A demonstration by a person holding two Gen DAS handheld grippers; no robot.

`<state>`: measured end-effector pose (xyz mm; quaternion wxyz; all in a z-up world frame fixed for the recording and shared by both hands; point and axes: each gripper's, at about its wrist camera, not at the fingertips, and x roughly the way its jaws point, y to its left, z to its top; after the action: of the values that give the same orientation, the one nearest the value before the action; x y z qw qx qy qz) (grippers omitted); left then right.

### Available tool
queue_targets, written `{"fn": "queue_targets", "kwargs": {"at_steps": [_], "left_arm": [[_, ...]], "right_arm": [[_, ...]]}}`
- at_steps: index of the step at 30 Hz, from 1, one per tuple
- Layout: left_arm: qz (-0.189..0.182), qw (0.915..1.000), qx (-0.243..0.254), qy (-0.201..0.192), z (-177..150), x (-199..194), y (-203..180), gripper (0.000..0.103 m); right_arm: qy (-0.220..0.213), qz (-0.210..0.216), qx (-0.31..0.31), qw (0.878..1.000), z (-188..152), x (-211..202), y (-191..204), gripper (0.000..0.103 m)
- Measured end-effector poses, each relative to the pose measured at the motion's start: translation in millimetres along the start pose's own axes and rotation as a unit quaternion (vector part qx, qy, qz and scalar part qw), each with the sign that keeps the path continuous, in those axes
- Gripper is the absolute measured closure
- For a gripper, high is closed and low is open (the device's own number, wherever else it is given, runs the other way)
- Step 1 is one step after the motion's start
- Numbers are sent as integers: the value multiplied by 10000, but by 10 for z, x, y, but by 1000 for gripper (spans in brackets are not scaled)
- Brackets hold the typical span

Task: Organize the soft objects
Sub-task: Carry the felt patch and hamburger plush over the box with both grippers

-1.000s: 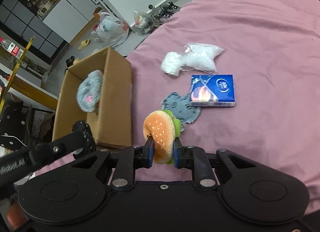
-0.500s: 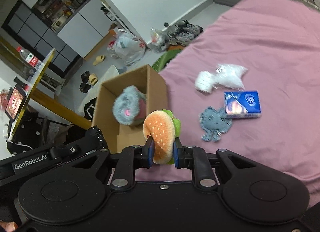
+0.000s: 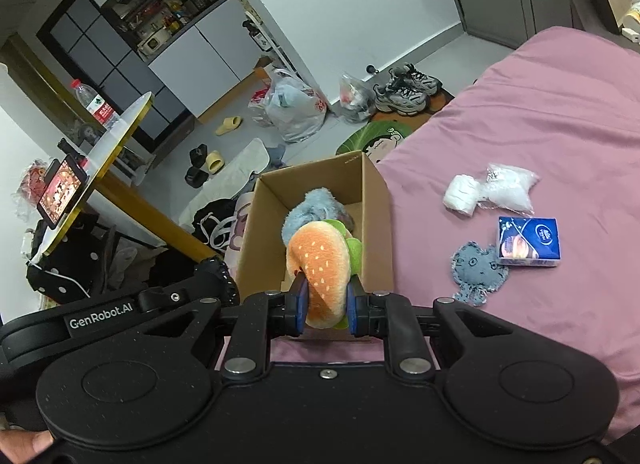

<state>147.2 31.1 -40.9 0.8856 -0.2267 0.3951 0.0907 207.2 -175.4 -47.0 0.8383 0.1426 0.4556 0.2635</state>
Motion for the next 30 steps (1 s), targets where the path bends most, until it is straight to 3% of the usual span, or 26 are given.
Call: {"fn": "queue_targets", "kwargs": {"at_steps": [12,30], "left_arm": [[90,9999,-141,-4,122,19,257,86],[478,9980,-253,320,284,538,398,85]], "right_arm": [[101,112,-44,9999,55,208,120,84],[440,32,-326,9985,404,598,234,84]]}}
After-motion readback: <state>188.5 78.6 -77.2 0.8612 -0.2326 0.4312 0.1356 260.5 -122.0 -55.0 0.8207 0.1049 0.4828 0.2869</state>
